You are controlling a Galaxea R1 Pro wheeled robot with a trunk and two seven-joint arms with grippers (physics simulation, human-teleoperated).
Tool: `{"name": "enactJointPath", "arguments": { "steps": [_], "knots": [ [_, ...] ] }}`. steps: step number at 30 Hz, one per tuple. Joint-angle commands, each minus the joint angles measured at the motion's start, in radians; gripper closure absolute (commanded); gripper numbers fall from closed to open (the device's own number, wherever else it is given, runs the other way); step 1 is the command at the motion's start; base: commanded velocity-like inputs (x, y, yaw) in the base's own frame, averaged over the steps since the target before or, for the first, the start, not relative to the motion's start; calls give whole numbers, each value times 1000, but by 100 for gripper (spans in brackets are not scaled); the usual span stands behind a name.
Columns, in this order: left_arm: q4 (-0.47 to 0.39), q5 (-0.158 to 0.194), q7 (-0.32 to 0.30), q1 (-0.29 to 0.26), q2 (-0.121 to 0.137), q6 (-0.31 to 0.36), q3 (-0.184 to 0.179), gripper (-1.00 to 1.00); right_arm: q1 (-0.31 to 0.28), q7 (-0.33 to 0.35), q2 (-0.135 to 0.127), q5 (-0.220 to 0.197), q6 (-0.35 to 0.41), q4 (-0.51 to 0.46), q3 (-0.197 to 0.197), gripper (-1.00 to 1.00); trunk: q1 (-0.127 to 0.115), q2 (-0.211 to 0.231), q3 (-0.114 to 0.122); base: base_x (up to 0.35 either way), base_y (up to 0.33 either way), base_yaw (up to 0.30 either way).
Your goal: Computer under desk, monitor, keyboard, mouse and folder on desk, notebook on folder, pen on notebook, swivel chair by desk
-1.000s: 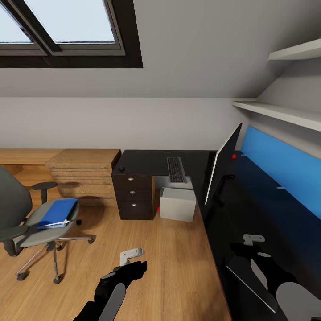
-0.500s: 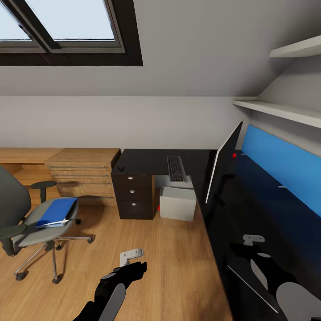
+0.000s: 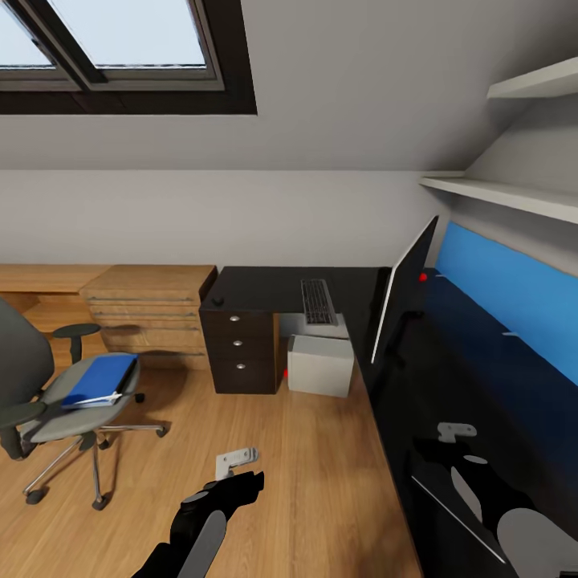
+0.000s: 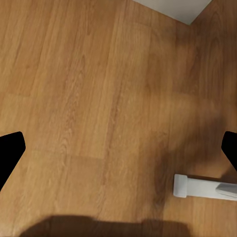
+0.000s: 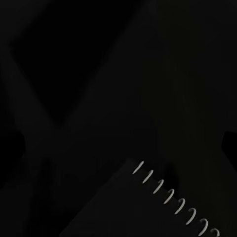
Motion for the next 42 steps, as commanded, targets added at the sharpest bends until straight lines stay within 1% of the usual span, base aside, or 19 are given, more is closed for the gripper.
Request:
{"name": "enactJointPath", "arguments": {
  "steps": [1,6,11,16,21,23,24,26,36,42],
  "knots": [
    [-1,11,10,-1,0,1,-1,-100,0,4,0,-8,5,-2,-2,-100,4,-8,-4,0,0,0],
    [-1,11,10,-1,0,1,-1,-100,0,4,0,-8,5,-2,-2,-100,23,-43,-20,0,0,0],
    [6,9,7,-1,1,1,-2,-100,0,4,0,-8,5,-2,-2,-100,23,-43,-20,0,0,0],
    [41,9,7,-1,2,1,1,-100,0,4,0,-8,5,-2,-2,-100,23,-43,-20,0,0,0],
    [52,7,8,-1,5,0,3,-100,0,4,1,-8,8,1,-1,-100,23,-43,-20,0,0,0],
    [53,6,8,-1,7,0,3,-100,0,4,2,-8,15,1,-1,-100,23,-43,-20,0,0,0],
    [55,5,7,-1,10,0,2,-100,0,3,2,-8,39,2,-1,-100,23,-43,-20,0,0,0],
    [55,5,7,-1,11,0,2,-100,0,3,2,-9,54,3,-2,-100,23,-43,-20,0,0,0],
    [48,9,8,-1,11,0,1,-100,0,3,3,-10,69,4,-2,-100,23,-43,-20,0,0,0],
    [47,7,10,-1,10,0,1,-100,0,3,3,-10,70,3,-1,-100,46,-85,-39,0,0,0]
  ]
}}
